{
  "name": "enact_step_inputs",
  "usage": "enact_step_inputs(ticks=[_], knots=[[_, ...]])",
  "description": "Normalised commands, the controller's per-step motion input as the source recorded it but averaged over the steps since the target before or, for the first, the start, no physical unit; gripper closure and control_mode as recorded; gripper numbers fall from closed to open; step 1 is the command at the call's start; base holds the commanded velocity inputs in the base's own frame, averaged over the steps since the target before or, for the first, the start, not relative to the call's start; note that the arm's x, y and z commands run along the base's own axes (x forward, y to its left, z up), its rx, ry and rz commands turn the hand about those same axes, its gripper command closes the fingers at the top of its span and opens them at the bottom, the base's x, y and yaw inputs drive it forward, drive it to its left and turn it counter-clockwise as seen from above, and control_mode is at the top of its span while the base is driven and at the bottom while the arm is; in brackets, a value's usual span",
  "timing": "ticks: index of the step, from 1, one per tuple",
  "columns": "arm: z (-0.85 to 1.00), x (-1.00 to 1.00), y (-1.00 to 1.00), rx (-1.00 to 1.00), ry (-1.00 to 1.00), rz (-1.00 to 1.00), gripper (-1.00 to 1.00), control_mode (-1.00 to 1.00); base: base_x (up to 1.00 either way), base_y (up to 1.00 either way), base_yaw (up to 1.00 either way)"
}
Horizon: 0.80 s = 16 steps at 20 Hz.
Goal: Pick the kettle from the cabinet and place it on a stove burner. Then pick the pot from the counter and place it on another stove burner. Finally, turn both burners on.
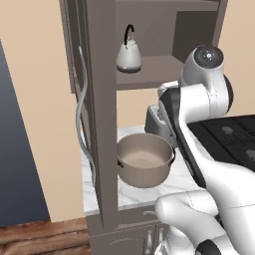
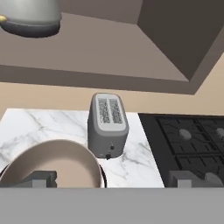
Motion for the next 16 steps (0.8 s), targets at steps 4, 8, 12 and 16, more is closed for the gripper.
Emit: enact_step_inputs(ticks=[4, 8, 12, 16], knots=[[0.13, 0.03, 0.04, -0.04, -0.03, 0.00, -1.00, -1.00, 0.00, 0.00, 0.00], [0.09, 0.06, 0.05, -0.04, -0.03, 0.00, -1.00, -1.00, 0.00, 0.00, 0.00], [0.05, 0.05, 0.01, -0.04, -0.04, 0.00, -1.00, -1.00, 0.00, 0.00, 0.00], [0.04, 0.02, 0.00, -0.04, -0.06, 0.00, -1.00, -1.00, 0.00, 0.00, 0.00]])
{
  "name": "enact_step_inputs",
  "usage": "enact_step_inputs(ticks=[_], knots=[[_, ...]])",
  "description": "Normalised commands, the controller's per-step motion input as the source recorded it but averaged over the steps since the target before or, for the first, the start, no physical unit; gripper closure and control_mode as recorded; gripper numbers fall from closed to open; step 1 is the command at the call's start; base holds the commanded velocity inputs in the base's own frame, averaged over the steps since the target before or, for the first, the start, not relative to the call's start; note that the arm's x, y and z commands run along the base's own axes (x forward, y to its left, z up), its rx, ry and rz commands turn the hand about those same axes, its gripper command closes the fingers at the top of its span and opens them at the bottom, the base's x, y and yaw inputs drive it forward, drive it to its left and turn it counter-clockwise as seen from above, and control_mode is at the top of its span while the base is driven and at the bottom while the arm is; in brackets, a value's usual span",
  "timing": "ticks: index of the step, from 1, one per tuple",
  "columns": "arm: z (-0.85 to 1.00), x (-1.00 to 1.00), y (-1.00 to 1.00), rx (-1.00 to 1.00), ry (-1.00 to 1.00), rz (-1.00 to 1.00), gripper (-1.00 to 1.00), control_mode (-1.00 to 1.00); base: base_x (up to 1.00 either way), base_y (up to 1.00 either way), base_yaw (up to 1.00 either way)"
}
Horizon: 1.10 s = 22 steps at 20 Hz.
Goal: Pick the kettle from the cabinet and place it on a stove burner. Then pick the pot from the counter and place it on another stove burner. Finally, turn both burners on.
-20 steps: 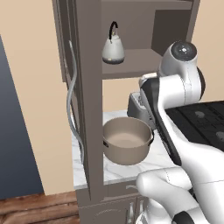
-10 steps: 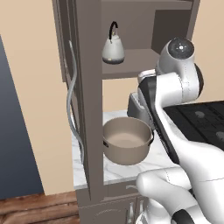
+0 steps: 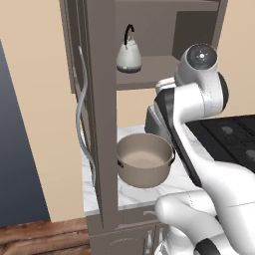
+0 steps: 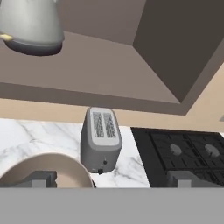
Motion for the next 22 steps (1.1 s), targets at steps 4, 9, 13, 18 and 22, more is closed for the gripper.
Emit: enact_step_inputs(ticks=[4, 9, 13, 18, 22], knots=[[0.02, 0.03, 0.00, -0.04, -0.08, 0.00, -1.00, -1.00, 0.00, 0.00, 0.00], [0.00, 0.04, 0.00, -0.05, -0.09, 0.00, -1.00, -1.00, 0.00, 0.00, 0.00], [0.05, 0.05, 0.00, -0.05, -0.09, 0.00, -1.00, -1.00, 0.00, 0.00, 0.00], [0.13, 0.01, 0.01, -0.05, -0.08, 0.00, -1.00, -1.00, 0.00, 0.00, 0.00], [0.23, 0.00, 0.02, -0.02, -0.04, 0.00, -1.00, -1.00, 0.00, 0.00, 0.00]])
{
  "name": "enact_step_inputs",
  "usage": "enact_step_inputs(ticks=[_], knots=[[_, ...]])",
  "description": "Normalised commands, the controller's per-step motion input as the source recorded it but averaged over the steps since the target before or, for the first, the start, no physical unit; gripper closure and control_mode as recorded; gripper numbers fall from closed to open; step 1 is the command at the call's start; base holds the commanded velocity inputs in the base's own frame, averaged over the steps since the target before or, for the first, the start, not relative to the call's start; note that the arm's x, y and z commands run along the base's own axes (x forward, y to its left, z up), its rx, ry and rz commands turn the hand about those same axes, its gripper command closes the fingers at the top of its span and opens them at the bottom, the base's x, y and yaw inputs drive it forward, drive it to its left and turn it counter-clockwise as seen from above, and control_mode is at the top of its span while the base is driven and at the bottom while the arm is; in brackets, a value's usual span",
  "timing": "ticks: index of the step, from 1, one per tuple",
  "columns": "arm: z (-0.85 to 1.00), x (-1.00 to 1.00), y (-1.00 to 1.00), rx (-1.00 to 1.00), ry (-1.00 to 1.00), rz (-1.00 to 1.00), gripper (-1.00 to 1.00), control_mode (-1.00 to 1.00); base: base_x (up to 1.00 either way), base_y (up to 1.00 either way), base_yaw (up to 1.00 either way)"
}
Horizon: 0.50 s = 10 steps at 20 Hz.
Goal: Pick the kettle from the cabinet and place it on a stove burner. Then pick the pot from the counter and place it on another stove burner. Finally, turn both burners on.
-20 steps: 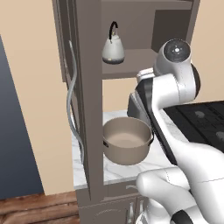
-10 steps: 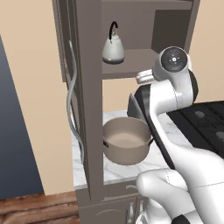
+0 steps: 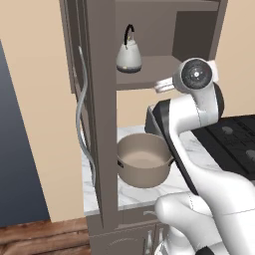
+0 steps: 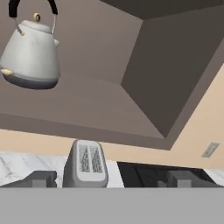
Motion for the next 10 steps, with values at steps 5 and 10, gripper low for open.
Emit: enact_step_inputs(ticks=[5, 10], knots=[[0.11, 0.00, 0.02, 0.00, -0.01, 0.00, -1.00, -1.00, 0.00, 0.00, 0.00], [0.00, -0.01, 0.22, -0.06, -0.08, 0.00, -1.00, -1.00, 0.00, 0.00, 0.00]])
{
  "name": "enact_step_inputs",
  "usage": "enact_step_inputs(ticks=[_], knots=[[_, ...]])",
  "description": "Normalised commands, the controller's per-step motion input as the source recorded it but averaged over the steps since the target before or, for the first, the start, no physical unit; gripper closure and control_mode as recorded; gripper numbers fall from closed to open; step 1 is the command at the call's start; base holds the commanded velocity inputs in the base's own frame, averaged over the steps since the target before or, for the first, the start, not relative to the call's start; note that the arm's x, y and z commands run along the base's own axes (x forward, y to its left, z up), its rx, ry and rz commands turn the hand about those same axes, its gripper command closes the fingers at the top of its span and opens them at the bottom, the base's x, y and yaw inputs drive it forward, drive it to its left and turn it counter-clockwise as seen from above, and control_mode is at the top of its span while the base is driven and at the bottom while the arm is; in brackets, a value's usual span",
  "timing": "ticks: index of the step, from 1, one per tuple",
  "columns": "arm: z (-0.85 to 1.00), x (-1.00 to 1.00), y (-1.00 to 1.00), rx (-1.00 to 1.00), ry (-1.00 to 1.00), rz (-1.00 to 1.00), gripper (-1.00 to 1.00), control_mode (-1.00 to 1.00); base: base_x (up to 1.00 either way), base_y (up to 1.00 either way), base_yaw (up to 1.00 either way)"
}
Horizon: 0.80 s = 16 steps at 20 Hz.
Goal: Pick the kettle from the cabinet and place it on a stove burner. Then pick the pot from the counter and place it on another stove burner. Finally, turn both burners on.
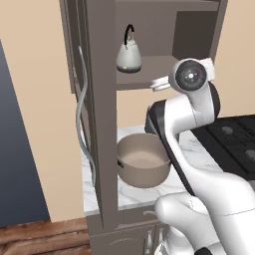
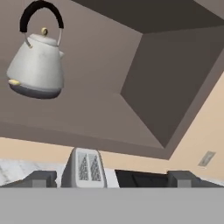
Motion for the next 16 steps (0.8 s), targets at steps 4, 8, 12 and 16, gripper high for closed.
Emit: enact_step_inputs(ticks=[4, 8, 12, 16], knots=[[0.06, 0.00, 0.19, -0.08, -0.11, 0.00, -1.00, -1.00, 0.00, 0.00, 0.00], [0.08, 0.04, 0.08, -0.04, -0.07, 0.00, -1.00, -1.00, 0.00, 0.00, 0.00], [0.05, 0.11, 0.00, 0.00, -0.03, 0.00, -1.00, -1.00, 0.00, 0.00, 0.00], [0.13, 0.06, 0.01, 0.00, -0.03, 0.00, -1.00, -1.00, 0.00, 0.00, 0.00]])
